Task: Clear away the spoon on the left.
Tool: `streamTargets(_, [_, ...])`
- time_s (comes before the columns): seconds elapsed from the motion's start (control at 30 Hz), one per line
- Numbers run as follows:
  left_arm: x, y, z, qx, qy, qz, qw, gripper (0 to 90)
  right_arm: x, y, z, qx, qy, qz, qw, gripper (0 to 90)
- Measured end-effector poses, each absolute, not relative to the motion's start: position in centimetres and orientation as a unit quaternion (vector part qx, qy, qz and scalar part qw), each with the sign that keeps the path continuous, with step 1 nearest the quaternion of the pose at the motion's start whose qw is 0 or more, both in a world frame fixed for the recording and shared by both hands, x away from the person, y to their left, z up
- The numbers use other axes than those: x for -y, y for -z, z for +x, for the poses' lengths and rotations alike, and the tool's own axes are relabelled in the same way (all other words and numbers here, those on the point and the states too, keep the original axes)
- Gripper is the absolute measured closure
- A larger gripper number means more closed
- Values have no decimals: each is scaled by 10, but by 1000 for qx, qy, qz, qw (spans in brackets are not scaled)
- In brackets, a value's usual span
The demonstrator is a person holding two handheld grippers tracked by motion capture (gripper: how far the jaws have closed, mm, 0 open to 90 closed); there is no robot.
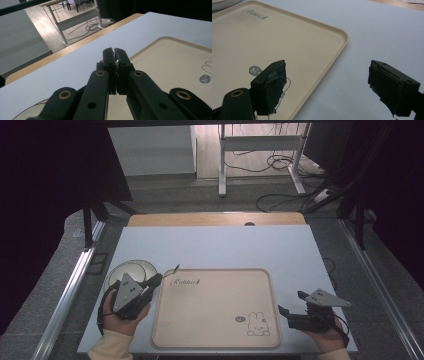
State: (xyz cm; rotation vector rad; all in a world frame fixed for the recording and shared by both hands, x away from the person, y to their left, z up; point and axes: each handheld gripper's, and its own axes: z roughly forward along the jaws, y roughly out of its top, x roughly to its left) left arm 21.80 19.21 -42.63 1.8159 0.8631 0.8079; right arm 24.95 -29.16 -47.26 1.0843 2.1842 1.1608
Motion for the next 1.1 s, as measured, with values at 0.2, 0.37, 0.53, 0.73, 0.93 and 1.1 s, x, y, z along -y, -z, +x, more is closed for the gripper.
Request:
streamTargets(0.2, [-190, 433, 219, -341, -323, 752, 462, 895, 292, 473, 249, -790, -416, 394, 218, 154])
streamTargets(0.37, [-189, 441, 219, -339, -319, 760, 453, 895, 293, 474, 249, -790, -414, 395, 220, 153])
streamTargets(0.53, [-184, 448, 221, -330, -327, 771, 435, 894, 293, 474, 248, -791, -412, 394, 222, 154])
streamTargets(0.73, [-179, 454, 226, -323, -329, 782, 419, 894, 292, 474, 248, -792, -411, 394, 221, 154])
streamTargets(0.93, [-169, 462, 232, -313, -338, 795, 394, 894, 292, 475, 249, -793, -410, 393, 220, 155])
streamTargets(1.1, [-166, 466, 235, -308, -337, 802, 384, 894, 292, 476, 249, -794, -410, 393, 220, 155])
